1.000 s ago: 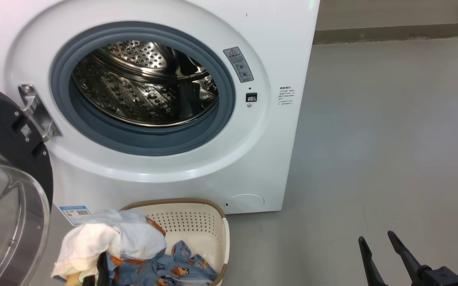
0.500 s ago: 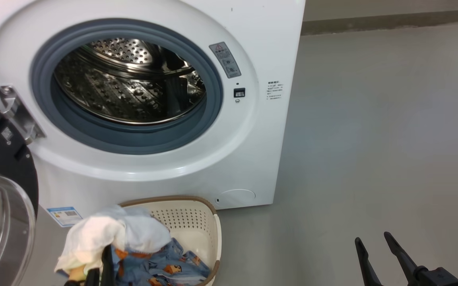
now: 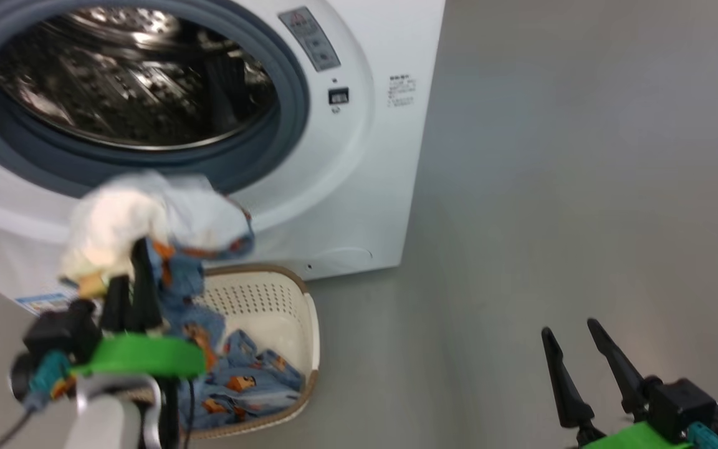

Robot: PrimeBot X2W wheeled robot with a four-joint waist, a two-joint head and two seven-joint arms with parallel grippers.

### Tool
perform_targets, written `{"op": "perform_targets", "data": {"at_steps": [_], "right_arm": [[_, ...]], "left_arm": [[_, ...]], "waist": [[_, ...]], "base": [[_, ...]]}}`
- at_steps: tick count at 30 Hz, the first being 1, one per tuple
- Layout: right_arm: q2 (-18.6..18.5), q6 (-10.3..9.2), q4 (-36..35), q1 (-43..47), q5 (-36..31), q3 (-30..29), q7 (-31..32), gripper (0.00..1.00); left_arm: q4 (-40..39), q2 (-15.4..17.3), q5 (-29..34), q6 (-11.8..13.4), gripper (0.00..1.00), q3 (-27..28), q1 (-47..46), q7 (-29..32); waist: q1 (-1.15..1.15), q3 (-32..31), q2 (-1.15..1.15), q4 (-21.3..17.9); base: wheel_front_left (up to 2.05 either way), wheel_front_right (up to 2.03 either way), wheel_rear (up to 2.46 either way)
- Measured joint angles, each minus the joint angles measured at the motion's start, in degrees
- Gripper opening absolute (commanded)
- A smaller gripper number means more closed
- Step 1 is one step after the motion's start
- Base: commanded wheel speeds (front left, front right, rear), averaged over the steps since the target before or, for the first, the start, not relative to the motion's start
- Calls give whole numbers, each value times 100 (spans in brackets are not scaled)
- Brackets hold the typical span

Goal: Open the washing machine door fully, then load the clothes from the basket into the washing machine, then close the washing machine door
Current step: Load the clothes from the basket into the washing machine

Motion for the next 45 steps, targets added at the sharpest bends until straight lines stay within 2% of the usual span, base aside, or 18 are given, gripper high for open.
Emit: {"op": "perform_targets", "data": {"at_steps": [6, 13, 18, 31, 38, 45], "right_arm": [[35, 0, 14, -576, 169, 225, 0, 100], [58, 0, 75, -1115, 443, 571, 0, 100], [59, 0, 109, -1416, 547, 850, 0, 100], [63, 0, 182, -1904, 601, 1403, 0, 100], [55, 0, 243, -1904, 798, 1545, 0, 100], [-20, 0, 252, -1848, 828, 1526, 0, 100]], "left_arm": [[530, 152, 337, 0, 0, 361, -1350, 0], [1338, 686, 498, 40, 0, 675, -2536, -1], [1951, 1054, 676, 40, 0, 722, -3457, -1], [3274, 1513, 1106, 143, 0, 579, -5642, -2], [3598, 1803, 1277, 142, 0, 501, -6372, -1], [3481, 1874, 1371, 141, 0, 457, -6905, -2]], "waist": [[0, 658, 0, -291], [0, 1395, 0, -692], [0, 1921, 0, -999], [0, 3073, 0, -1627], [0, 3436, 0, -1862], [0, 3681, 0, -1911]], "base": [[0, 0, 0], [0, 0, 0], [0, 0, 0], [0, 0, 0], [0, 0, 0], [0, 0, 0]]}}
